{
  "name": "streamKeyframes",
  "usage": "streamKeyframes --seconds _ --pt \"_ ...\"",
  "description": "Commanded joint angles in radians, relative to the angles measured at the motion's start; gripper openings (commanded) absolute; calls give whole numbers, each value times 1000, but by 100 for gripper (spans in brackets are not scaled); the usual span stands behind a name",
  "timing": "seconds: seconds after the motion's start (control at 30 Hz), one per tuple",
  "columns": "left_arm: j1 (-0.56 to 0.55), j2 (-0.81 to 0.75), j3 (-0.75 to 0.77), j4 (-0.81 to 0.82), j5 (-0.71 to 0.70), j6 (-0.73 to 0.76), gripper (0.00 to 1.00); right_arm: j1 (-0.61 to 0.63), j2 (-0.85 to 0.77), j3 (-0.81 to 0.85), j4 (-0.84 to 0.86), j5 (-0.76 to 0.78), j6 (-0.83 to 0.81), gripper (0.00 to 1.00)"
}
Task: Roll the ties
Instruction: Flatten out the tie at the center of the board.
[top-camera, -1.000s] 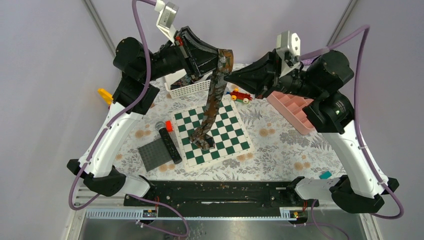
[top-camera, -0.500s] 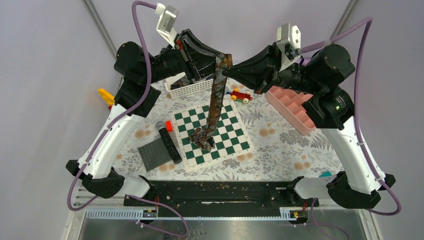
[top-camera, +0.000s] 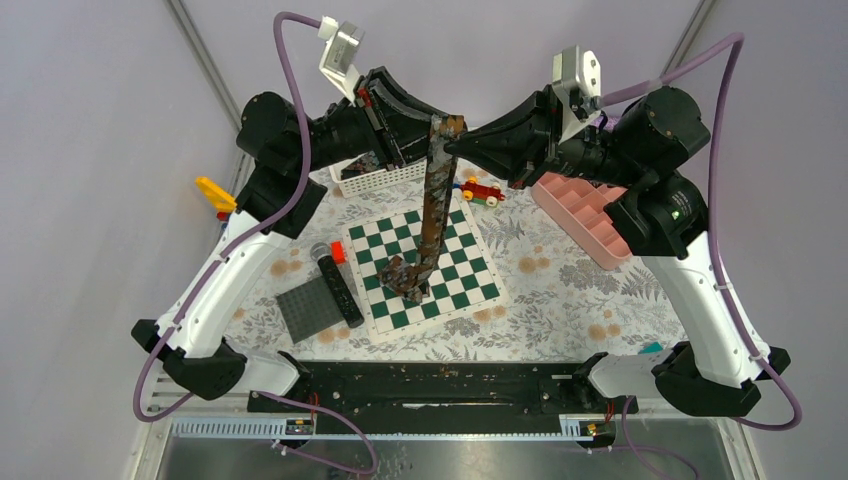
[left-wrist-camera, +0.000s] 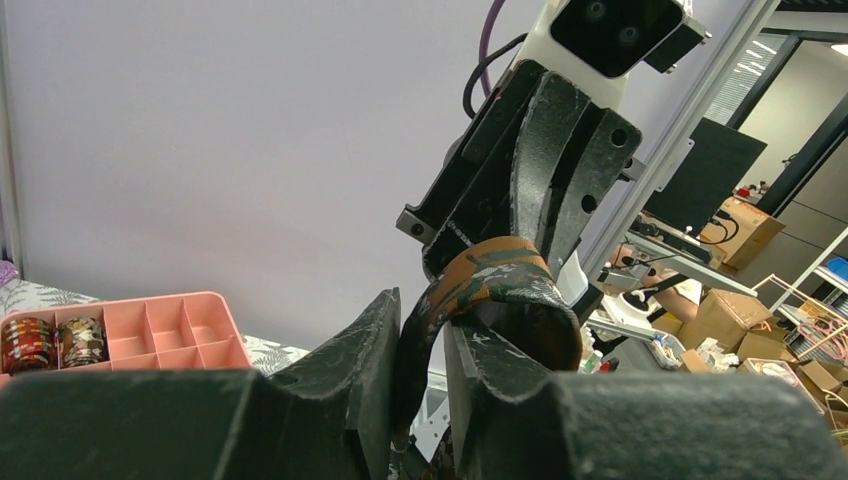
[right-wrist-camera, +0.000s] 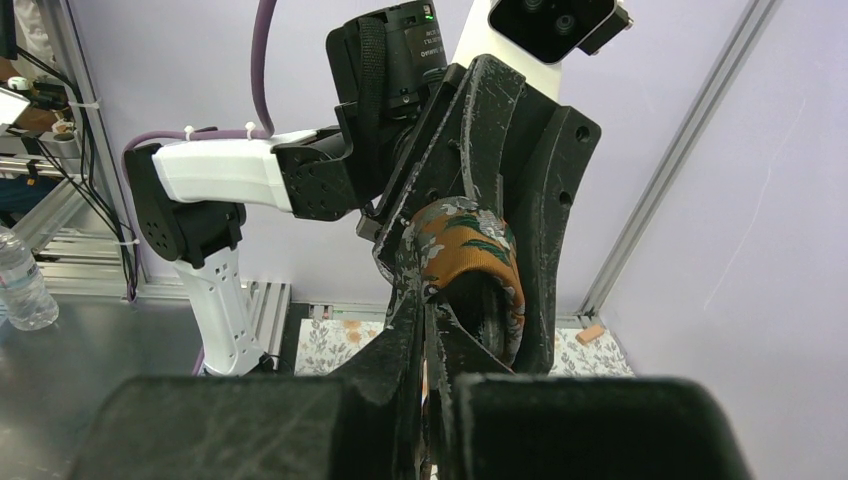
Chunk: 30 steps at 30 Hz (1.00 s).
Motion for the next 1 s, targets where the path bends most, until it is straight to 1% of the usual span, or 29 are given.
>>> streamKeyframes --seconds 0.0,0.13,0.43,0.53,0.67,0.8,0.97 --pt "-4 -43 -5 98 30 -18 25 -3 -6 19 20 -5 7 0" --pt "-5 -49 -27 141 36 -41 34 -4 -10 10 20 -1 5 0" --pt "-4 -44 -27 165 35 -60 32 -4 -17 -1 20 2 2 0" --pt "-4 -46 -27 168 39 -59 40 -4 -18 -6 21 0 4 0" --pt "-5 -52 -25 168 39 -54 43 -3 -16 -6 22 -2 7 0" --pt "-5 -53 -27 172 40 -56 42 -3 -16 -11 21 -4 9 0" --pt "-5 -53 -30 183 40 -60 28 -4 -17 -25 22 -2 9 0"
